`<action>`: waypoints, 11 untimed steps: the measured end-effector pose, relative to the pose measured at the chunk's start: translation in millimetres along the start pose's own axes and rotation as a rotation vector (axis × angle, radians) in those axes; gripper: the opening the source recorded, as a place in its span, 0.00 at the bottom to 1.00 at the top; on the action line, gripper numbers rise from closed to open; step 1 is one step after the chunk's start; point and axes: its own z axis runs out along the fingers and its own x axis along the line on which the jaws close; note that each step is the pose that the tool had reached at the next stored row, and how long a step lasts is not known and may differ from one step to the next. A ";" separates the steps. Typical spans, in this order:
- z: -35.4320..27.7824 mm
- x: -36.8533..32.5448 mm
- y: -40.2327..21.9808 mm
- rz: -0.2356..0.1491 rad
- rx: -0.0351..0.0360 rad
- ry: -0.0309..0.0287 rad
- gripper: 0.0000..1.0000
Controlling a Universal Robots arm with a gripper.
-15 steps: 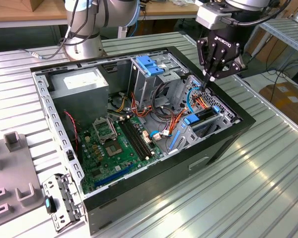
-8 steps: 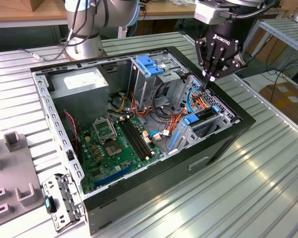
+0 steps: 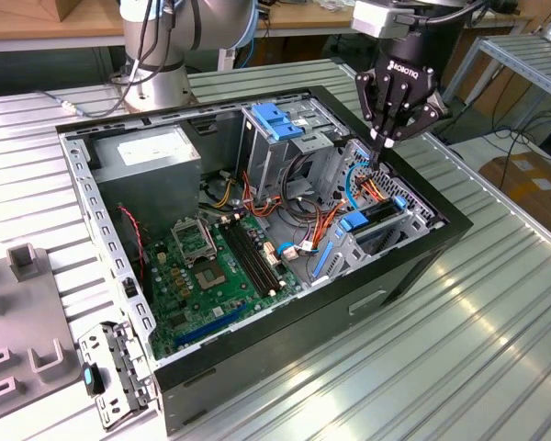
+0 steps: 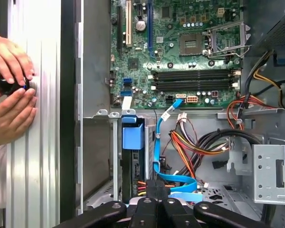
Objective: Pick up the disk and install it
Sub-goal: 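Insert the second disk wire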
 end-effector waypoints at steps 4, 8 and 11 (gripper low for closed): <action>1.3 -2.8 -1.0 0.000 -0.0004 0.0009 0.17; 2.8 -5.5 -1.1 0.000 -0.0004 0.0012 0.24; 4.0 -10.9 -1.1 0.000 -0.0003 0.0011 0.24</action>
